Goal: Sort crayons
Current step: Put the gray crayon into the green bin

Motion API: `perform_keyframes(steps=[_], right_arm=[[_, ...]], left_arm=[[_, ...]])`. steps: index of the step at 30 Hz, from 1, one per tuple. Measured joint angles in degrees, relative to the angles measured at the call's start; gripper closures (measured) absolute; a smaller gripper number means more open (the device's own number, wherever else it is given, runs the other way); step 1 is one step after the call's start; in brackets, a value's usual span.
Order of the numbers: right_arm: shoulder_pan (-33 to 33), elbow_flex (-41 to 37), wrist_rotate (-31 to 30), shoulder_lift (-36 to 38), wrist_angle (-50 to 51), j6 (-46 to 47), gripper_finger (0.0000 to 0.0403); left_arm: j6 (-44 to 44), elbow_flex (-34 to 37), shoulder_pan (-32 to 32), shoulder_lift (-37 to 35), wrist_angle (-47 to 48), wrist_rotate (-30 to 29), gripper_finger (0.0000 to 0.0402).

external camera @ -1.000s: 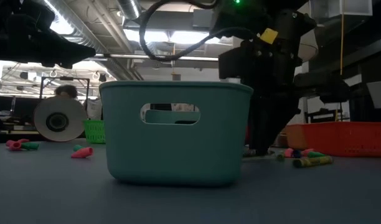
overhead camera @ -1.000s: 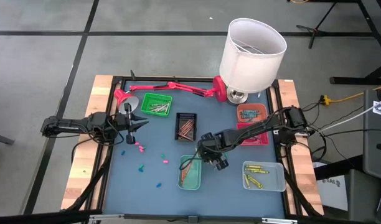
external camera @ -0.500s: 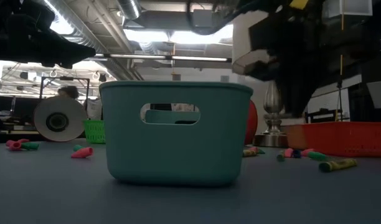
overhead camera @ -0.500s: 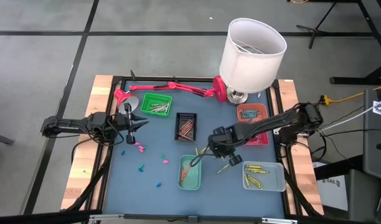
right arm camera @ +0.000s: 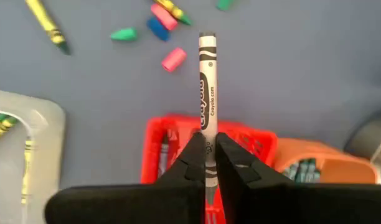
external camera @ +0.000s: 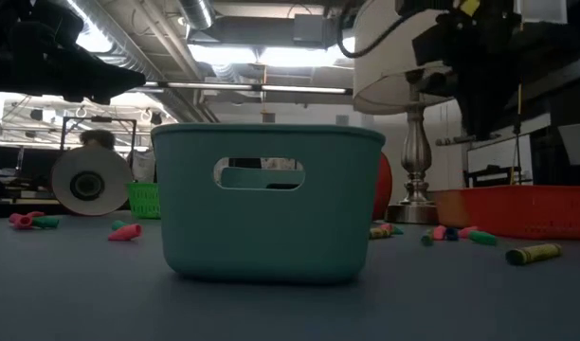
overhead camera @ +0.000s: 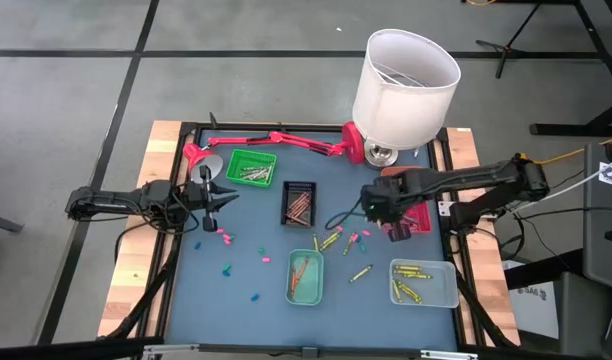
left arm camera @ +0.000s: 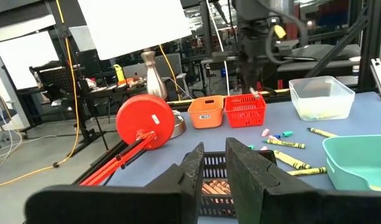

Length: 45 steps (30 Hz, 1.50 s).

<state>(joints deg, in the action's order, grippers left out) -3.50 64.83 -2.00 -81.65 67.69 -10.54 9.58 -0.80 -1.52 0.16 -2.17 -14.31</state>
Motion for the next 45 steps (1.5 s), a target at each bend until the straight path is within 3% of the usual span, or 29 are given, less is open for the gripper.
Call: perform_keyframes(steps=[7,11,23,45], right_arm=[[6.92,-7.76,-0.22,7.62,-0.52,0.06,0.0389],[11.91,-11.87,-3.91,10.43,-1.87,-1.27,0.0388],[26.87,-17.13,-6.53,11.41,-6.85,-1.78,0.0388],[28.67,-17.19,-5.99,11.41,-8.27,-3.68,0.0388]], left_arm=[[0.0,0.0,0.0,0.0,0.02,0.0,0.0349],[0.0,0.0,0.0,-0.01,0.02,0.0,0.0349],[0.0,0.0,0.0,-0.02,0.0,0.0,0.0349],[-0.01,0.0,-0.01,-0.01,0.0,0.01,0.0349]])
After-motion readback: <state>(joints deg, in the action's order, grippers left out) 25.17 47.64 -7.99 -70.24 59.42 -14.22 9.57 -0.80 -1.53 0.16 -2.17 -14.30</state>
